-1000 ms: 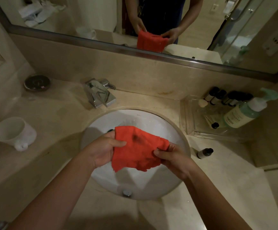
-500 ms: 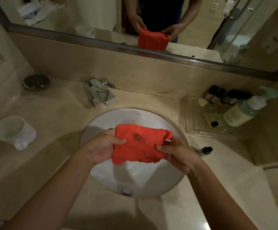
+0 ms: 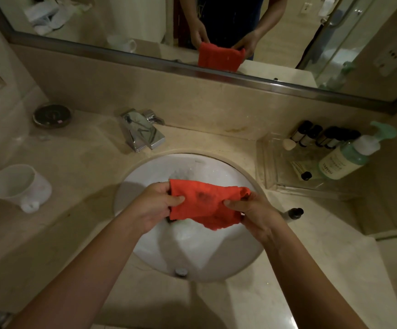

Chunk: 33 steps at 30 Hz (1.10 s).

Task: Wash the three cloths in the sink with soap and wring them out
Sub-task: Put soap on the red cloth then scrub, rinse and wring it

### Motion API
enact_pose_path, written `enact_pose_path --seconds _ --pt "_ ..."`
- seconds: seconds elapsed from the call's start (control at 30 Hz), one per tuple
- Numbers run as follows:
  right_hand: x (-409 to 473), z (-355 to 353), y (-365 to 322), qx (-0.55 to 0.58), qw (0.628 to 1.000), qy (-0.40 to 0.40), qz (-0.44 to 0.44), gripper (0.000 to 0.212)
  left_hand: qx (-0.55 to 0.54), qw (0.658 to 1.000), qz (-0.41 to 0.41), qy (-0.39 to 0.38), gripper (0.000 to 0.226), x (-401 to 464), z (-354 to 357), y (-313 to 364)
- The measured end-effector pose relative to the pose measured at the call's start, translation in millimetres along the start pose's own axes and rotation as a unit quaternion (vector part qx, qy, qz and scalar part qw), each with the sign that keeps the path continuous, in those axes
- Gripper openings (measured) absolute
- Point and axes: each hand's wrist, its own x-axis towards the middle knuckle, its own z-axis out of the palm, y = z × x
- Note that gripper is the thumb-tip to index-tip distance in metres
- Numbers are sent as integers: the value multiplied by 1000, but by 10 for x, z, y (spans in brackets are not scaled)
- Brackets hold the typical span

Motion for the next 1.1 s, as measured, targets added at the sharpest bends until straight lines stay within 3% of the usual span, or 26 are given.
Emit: enact_pose_path --seconds 0.13,0.2,0.3,0.4,0.43,0.53,0.57,0.63,0.7,0.77,0.87,0.97,1.03,1.1 --pt "26 8 -6 -63 997 37 -17 28 -12 994 -2 112 23 12 57 8" --pt "33 37 16 -95 993 65 -13 26 -17 987 3 159 38 33 74 -19" --pt "42 87 49 -92 988 120 -13 20 46 990 34 125 63 40 107 -75" --pt "31 128 72 -72 984 161 -23 17 161 974 84 138 62 35 157 -107" --pt "25 147 76 -57 982 179 -29 20 175 969 99 146 60 33 174 -109" --pt "34 193 107 -45 971 229 -54 73 206 953 143 167 55 28 239 -96" --pt "22 202 113 -61 968 234 -72 81 228 944 158 176 52 23 251 -90" --pt "-4 209 113 -116 961 221 -118 64 279 921 187 196 42 -7 265 -57" --pt "-20 200 133 -207 940 224 -154 37 322 898 216 208 33 -26 250 -25" --pt "-15 177 144 -323 894 250 -185 22 357 876 242 216 21 -31 222 6" --pt "-4 113 144 -458 817 288 -200 26 397 852 250 230 8 -13 181 38" --pt "16 55 130 -500 782 301 -220 34 389 858 268 201 15 9 143 35" --pt "58 8 140 -491 798 254 -242 35 334 892 263 154 17 29 113 30" --pt "37 -18 110 -394 874 170 -228 26 261 926 248 113 20 29 91 40"
